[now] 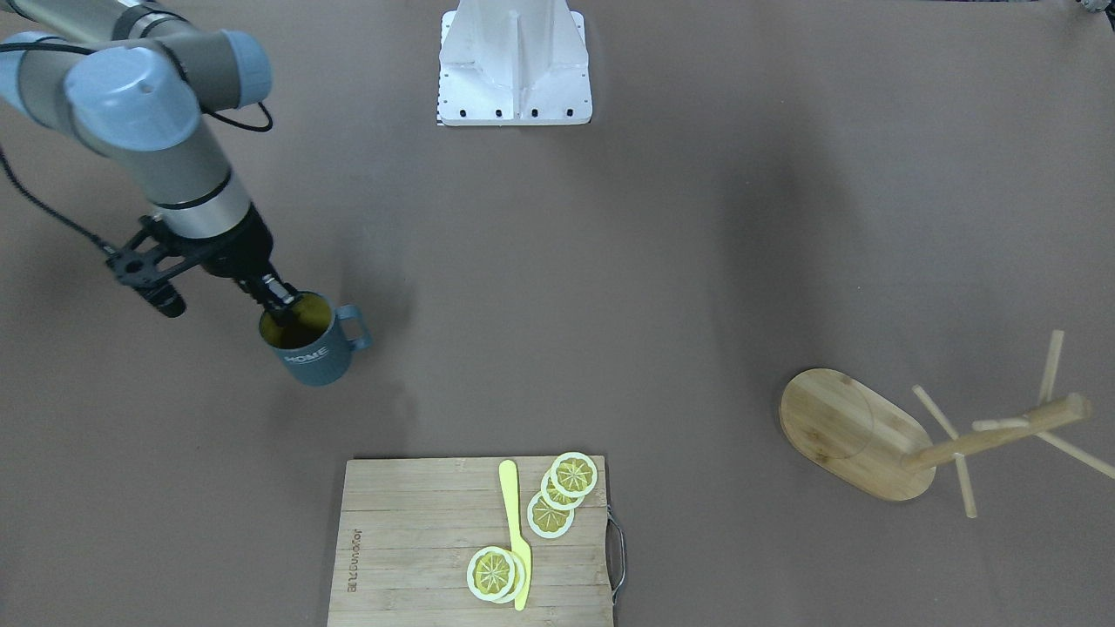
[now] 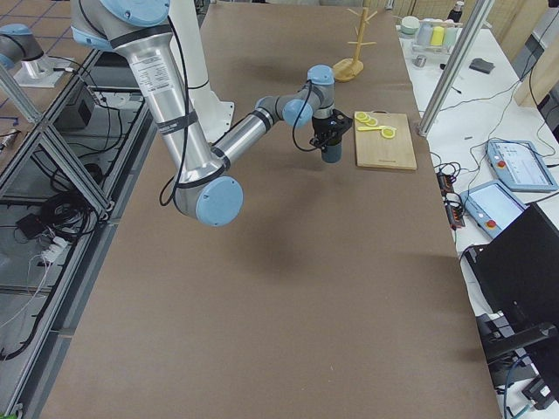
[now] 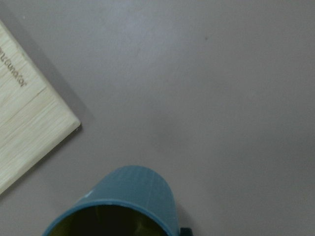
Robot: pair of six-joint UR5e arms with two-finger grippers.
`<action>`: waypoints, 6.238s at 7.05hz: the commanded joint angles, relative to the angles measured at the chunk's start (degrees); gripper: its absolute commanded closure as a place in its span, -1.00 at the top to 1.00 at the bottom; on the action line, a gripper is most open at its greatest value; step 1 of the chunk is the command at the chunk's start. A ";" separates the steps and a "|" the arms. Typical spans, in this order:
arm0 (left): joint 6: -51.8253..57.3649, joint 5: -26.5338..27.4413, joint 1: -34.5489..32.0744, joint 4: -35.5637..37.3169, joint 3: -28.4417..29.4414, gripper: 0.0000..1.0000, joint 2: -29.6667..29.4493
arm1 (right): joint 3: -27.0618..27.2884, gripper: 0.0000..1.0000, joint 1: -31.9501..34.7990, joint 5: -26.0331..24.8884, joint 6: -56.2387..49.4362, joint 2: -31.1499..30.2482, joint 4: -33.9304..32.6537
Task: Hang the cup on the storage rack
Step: 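Carry the blue mug with the right gripper toward the table center, then lower the blue mug onto the table with the right gripper, then release the mug and withdraw the right gripper while the left arm moves in, then move the left gripper toward the blue mug's handle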
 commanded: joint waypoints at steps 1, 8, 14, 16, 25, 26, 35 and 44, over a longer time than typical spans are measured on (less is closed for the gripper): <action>0.03 0.00 0.00 0.06 0.06 0.98 0.00 | -0.40 -1.00 -6.13 -1.48 13.89 6.82 -4.58; 0.03 0.00 0.00 -0.02 0.15 0.98 0.44 | -16.92 -1.00 -16.68 -7.10 44.96 23.28 -7.76; 0.03 0.00 0.00 -0.02 -0.03 0.98 0.35 | -14.83 1.00 -17.67 -9.58 38.23 22.93 -7.84; 0.03 0.00 0.00 -0.02 -0.03 0.98 0.44 | -11.06 1.00 -15.22 -7.30 32.00 21.36 -8.02; -29.55 -14.24 13.32 -30.24 -2.31 0.99 -0.52 | 1.36 1.00 17.20 9.24 -48.83 -5.52 -13.29; -32.64 -10.76 17.62 -30.35 -3.18 0.99 -2.18 | 1.27 1.00 20.27 9.15 -57.16 -8.59 -13.20; -41.19 24.87 53.43 -30.70 8.38 0.98 -23.96 | -1.79 1.00 42.36 16.00 -100.92 -34.45 -2.50; -41.19 36.03 66.18 -44.94 20.28 0.48 -30.84 | -2.77 1.00 43.42 16.44 -102.51 -34.47 -1.95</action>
